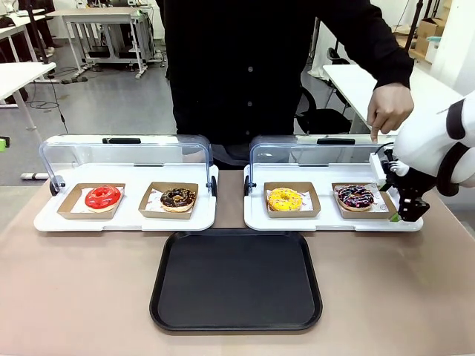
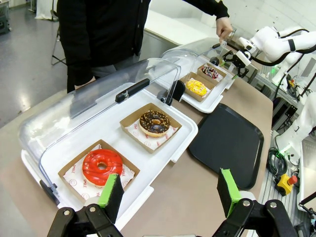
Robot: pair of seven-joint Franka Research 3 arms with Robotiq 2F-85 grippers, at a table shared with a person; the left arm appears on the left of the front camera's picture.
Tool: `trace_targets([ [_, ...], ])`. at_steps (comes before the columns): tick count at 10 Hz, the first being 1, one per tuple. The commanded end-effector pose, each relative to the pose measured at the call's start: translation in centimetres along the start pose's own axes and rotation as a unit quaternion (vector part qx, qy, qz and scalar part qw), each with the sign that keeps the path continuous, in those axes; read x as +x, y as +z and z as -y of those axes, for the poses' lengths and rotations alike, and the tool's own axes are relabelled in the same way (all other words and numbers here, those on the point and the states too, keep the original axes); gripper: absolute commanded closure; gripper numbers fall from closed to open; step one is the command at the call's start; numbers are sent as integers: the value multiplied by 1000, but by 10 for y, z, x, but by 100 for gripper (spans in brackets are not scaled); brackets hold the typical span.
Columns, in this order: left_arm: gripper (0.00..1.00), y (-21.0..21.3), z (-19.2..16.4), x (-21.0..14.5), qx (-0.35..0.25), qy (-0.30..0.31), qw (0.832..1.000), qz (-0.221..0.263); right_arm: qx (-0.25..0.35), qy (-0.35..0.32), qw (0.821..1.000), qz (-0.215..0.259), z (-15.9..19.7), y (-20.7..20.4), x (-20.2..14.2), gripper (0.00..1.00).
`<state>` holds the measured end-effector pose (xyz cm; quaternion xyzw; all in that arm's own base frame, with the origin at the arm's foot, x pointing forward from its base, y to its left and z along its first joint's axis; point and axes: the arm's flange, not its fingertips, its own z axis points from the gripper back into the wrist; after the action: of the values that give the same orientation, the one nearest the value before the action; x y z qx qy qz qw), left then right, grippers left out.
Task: Move the fourth donut from the left to the tray.
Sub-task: Pick up the Paper togo box containing the Donut indicated by the person and place it on the Handle tray.
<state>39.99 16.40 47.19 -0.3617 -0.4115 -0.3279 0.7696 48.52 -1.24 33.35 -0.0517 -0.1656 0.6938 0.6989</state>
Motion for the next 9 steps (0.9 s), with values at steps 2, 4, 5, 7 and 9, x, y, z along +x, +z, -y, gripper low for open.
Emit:
trace_targets([
  [2, 0, 0, -1, 2, -3, -5, 1000, 14, -15, 22, 1000, -6, 4, -14, -7, 0],
  [4, 0, 0, -1, 2, -3, -5, 1000, 14, -16, 23, 1000, -4, 5, -21, -9, 0],
  [5, 0, 0, -1, 2, -3, -5, 1000, 14, -16, 20, 1000, -1, 7, -23, -10, 0],
  [7, 0, 0, -1, 2, -3, -5, 1000, 14, -15, 11, 1000, -9, 9, -28, -12, 0],
  [9, 0, 0, -1, 2, -3, -5, 1000, 14, -4, -1, 1000, -11, 11, -28, -14, 60],
])
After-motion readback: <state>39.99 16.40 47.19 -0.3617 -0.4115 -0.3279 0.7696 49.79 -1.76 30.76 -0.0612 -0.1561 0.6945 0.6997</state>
